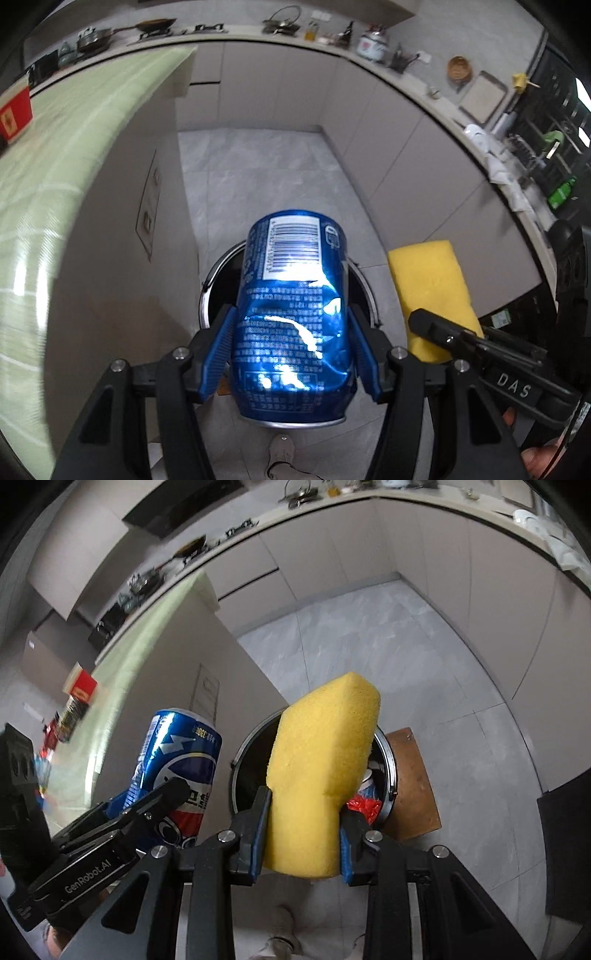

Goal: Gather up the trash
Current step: 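Carry Pepsi can and yellow sponge to the black bucket and release both, then move both tools back to the island toward the paper cup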

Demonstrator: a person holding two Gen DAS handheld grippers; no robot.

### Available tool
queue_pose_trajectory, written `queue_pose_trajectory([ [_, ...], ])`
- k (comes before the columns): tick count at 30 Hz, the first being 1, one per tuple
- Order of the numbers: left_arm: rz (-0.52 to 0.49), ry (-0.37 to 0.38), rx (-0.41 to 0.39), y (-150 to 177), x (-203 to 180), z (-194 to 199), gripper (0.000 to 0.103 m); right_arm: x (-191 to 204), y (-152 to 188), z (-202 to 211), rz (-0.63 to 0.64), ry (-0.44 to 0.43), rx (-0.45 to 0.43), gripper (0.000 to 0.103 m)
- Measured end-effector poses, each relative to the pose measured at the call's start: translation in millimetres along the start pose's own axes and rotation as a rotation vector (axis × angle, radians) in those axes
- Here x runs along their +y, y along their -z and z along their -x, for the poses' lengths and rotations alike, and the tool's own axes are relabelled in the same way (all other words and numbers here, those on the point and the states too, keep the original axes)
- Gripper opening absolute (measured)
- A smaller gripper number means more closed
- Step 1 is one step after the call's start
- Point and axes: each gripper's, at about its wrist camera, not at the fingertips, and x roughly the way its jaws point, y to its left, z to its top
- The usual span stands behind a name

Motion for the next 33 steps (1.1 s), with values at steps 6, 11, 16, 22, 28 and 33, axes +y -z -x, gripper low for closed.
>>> queue_pose_trajectory([
  [6, 0.025, -0.046, 0.029, -1, -2, -24, 0.061, -8, -8, -40, 0.05, 0.01, 0.064, 0.034],
  [11, 0.038, -0.072, 0.058, -3, 0, -42, 0.062, -10, -15, -67, 0.091, 0.024, 0.102, 0.038],
  [16, 0.062, -0.09, 0.081, 0, 6, -54, 0.065, -13, -23, -84, 0.1, 0.036, 0.131, 0.054],
  [22, 0.069, -0.131, 0.137, -2, 7, -66, 0.077, -17, -31, -85, 0.078, 0.034, 0.116, 0.061],
  [28, 0.081, -0.106, 0.089, -8, 0, -35, 0.077, -18, -39, -57, 0.039, 0.025, 0.05, 0.061],
  [33, 0.066, -0.073, 0.06, -15, -7, -10, 0.077, -11, -41, -29, 0.034, 0.031, 0.003, 0.061],
])
